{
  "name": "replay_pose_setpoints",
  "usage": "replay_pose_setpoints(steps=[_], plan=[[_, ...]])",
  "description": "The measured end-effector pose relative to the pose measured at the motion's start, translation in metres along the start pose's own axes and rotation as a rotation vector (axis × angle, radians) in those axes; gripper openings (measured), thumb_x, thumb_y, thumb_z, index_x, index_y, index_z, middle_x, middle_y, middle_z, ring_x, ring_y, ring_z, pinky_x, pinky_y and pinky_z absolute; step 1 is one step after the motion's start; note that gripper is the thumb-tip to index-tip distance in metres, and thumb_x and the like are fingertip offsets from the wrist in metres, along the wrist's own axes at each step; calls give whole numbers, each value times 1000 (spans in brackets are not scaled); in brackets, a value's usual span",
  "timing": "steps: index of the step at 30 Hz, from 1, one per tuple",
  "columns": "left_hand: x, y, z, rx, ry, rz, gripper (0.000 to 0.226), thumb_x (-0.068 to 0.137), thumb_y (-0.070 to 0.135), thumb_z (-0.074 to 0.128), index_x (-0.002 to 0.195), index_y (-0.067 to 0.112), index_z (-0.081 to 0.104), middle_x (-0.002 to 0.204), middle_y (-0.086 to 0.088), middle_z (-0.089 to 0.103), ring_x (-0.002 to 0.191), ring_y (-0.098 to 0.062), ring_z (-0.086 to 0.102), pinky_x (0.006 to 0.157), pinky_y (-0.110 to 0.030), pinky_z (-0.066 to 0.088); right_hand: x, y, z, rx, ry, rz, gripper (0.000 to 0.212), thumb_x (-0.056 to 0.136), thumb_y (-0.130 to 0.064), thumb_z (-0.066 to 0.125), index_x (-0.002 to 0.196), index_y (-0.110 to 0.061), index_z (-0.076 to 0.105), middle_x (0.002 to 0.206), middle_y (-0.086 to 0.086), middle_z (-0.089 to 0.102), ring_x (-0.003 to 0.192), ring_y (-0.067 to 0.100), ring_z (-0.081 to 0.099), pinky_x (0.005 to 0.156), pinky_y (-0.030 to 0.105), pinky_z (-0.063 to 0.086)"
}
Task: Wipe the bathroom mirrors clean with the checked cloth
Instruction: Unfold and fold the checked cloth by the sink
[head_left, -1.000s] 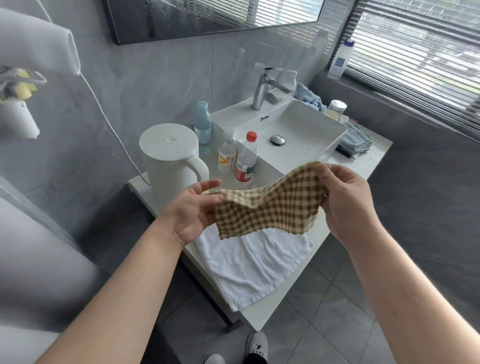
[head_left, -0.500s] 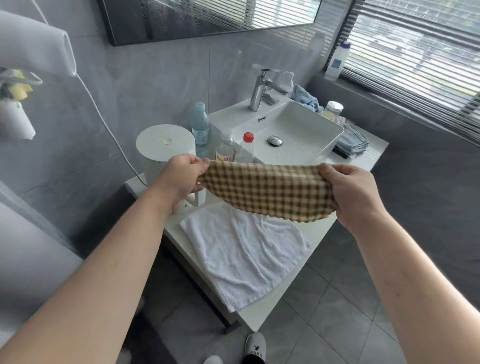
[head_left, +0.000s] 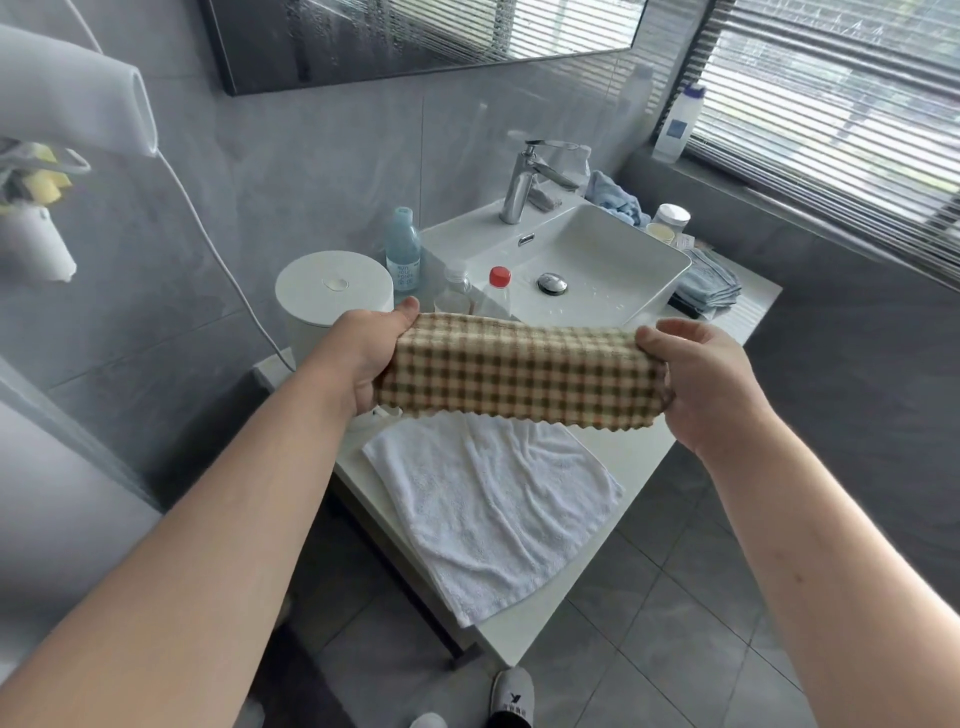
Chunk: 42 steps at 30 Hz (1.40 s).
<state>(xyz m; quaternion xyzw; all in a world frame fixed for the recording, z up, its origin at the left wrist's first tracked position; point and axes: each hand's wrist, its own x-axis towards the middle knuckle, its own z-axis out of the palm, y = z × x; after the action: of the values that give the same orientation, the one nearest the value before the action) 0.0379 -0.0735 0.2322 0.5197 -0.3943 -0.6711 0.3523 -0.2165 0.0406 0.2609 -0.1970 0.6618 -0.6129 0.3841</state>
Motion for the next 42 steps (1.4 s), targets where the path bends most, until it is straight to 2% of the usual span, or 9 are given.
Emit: replay_pose_setpoints(steps=[4,8,12,18,22,25,31,36,42], plan=[[0,-2,-2,-35,-18,-70,42,96,40,62,114,3,64,77,-11,67,49,-23,67,38,-32,50,1,5,-2,-52,48,10,18,88,-18,74,101,-9,65,95,7,72,85,19,69,81,37,59],[-2,-3,-1,-84,-60,-72,31,97,36,61,102,5,65,70,-7,70,55,-22,70,41,-34,53,0,8,-2,-35,46,32,17,90,-21,73,99,-9,66,89,6,70,77,18,67,67,34,57],[-5,-6,-1,-136,-180,2,23,101,27,56,100,6,64,81,-10,73,70,-22,73,54,-36,58,-4,12,-3,33,-10,56,12,93,-11,66,104,-11,63,95,9,69,78,21,68,69,38,60],[-2,-20,1,4,71,245,19,99,22,59,81,17,63,76,-2,67,69,-18,64,58,-29,53,-11,19,-6,125,-51,-40,27,93,5,57,112,-14,59,103,7,68,92,19,64,84,36,52],[-9,-26,5,116,121,275,15,98,13,61,83,17,63,85,-8,66,77,-21,63,74,-40,58,-19,23,-2,112,-52,-35,28,92,2,60,114,-15,61,106,7,71,93,22,68,72,38,57],[-21,-25,12,126,69,254,14,93,1,62,91,15,64,89,-9,68,77,-20,65,77,-41,58,-30,23,5,65,-21,-106,28,90,3,62,109,-18,64,101,5,73,97,25,70,81,42,60],[-49,-21,31,49,-16,211,12,86,3,71,96,9,67,82,-7,70,63,-14,67,51,-28,54,-55,19,23,-25,-71,-268,33,88,1,64,104,-28,67,100,2,73,95,22,71,87,44,59],[-71,-23,55,4,-105,233,12,90,12,70,96,2,70,92,-24,72,71,-25,69,63,-36,60,-83,31,44,-169,-239,-400,27,90,-5,66,100,-29,70,90,-5,74,83,17,71,76,41,59],[-87,-19,55,-278,-353,73,42,102,23,36,103,-4,68,102,-20,73,92,-31,70,80,-46,60,-87,31,43,-105,-271,-369,19,83,-15,75,101,-20,70,92,8,74,88,23,70,78,39,59]])
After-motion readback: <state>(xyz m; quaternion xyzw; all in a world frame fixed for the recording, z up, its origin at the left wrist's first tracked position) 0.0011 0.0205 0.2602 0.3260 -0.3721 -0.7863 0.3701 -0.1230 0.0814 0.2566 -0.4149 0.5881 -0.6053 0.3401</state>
